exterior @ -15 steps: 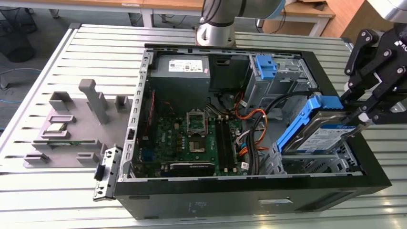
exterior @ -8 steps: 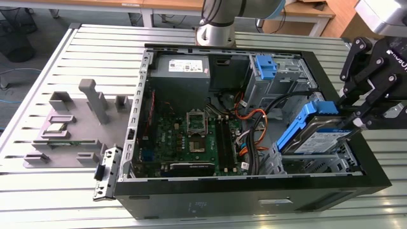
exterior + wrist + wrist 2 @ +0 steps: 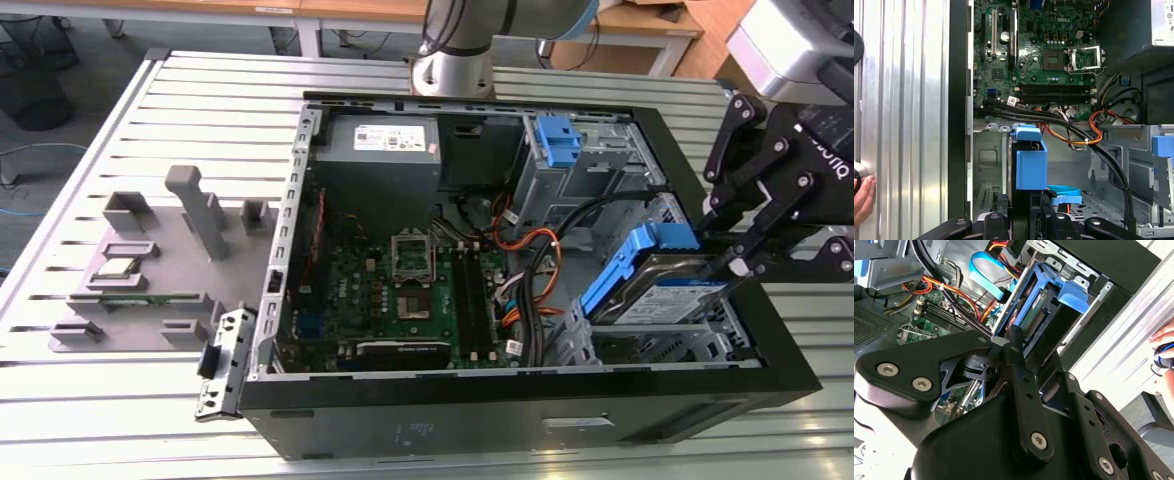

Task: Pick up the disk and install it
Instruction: 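Insert the disk into the insertion slot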

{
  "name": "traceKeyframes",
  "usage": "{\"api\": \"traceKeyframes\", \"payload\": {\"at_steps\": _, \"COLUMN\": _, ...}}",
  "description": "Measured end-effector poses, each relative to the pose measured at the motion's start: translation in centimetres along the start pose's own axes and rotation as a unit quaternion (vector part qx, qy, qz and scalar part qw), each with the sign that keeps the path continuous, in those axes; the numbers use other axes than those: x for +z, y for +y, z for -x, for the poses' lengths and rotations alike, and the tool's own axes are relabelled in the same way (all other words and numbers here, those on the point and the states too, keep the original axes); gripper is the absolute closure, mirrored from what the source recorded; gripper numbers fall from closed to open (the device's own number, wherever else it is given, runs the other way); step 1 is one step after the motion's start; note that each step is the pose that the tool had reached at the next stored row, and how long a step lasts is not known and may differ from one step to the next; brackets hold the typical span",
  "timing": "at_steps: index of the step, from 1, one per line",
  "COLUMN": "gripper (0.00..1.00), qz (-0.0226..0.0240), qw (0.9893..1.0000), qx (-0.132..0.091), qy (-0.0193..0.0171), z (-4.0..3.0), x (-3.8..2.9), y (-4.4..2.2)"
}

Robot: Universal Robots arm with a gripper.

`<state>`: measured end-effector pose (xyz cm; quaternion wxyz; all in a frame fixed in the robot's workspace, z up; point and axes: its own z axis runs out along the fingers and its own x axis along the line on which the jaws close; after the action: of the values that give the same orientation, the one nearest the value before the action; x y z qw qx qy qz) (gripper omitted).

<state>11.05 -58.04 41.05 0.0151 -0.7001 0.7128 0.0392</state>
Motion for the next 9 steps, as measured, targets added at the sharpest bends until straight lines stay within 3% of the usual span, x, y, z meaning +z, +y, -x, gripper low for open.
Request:
{"api": "traceKeyframes", "payload": {"at_steps": 2, "gripper": 0.65, "qz": 0.0000, "qw": 1.0000, "qx": 0.000, "qy": -0.0002, "z": 0.00, "x": 0.07, "y": 0.00}}
{"api": "traceKeyframes", "payload": {"at_steps": 9, "gripper": 0.65, "qz": 0.0000, "qw": 1.0000, "qx": 0.000, "qy": 0.0000, "z": -0.10, "x": 1.29, "y": -0.05}}
